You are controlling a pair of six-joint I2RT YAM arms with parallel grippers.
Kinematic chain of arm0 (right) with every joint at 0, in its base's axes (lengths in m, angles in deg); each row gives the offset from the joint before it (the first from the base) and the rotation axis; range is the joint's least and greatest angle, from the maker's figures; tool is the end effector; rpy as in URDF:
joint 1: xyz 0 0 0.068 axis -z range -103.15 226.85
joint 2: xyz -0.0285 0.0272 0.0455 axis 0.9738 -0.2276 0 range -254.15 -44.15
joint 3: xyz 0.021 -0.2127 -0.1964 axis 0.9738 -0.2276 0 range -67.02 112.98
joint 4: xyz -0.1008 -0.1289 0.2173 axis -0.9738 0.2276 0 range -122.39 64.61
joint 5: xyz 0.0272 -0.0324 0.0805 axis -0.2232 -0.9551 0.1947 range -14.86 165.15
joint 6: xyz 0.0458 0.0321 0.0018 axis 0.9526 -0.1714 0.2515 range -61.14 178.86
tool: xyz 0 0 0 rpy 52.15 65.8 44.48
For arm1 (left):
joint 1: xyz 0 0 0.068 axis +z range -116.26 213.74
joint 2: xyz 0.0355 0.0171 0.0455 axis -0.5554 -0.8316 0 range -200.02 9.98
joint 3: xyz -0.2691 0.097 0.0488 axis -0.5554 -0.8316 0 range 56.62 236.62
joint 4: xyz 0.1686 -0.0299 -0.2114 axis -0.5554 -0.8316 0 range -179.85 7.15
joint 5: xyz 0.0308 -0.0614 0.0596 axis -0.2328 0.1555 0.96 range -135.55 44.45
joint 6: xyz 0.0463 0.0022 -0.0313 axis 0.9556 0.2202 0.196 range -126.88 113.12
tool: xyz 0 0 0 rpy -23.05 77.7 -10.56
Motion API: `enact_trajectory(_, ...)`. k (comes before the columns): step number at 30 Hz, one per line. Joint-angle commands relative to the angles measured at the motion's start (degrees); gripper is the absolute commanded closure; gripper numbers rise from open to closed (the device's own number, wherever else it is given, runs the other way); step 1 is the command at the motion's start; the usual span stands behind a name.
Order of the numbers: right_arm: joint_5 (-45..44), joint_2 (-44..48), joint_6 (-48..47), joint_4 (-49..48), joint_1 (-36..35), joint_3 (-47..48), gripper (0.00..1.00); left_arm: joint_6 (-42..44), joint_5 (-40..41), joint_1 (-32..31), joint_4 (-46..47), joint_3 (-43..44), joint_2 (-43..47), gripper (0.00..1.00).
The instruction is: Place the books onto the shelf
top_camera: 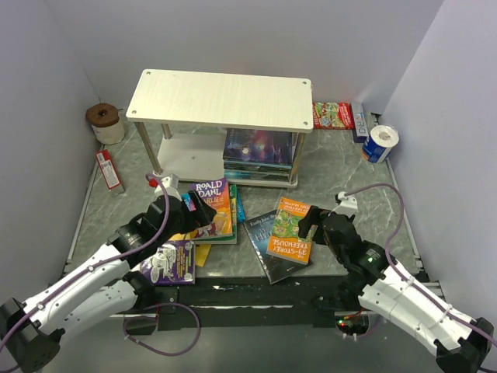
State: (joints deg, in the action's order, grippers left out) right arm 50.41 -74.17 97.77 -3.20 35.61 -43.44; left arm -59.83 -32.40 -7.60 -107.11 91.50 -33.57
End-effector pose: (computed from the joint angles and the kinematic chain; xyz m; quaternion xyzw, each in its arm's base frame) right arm 0.1053 0.0708 0.2219 0.0802 0.8707 0.1416 0.4641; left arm 0.1347 -0.1069 0.2677 -0.1427 0.8627 -0.2795 0.3965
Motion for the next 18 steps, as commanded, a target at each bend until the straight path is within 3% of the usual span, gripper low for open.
enact_trajectory(1,-2.2,-3.1,-0.3,0.4,0.3,3.0,0.00,1.5,-8.2,-0.2,9.6,-2.2,0.5,0.04)
enact_trajectory(4,0.0,-7.2,2.3,-0.4,4.3,3.2,0.01,1.4,-13.8,-0.9,15.9,-4.1,0.5,0.04)
enact_trajectory(8,17.4,-5.2,2.7,-9.4,15.3,-1.9,0.01,1.4,-13.6,-4.7,18.4,-1.0,-6.5,0.01)
enact_trajectory(10,21.5,-5.1,2.9,-13.9,19.8,-4.7,0.00,2.0,-13.8,-7.2,19.8,0.0,-8.4,0.04)
enact_trajectory(18,33.3,-13.7,4.5,-26.7,24.3,-9.3,0.04,2.8,-17.0,-11.7,26.9,1.2,-18.5,0.19)
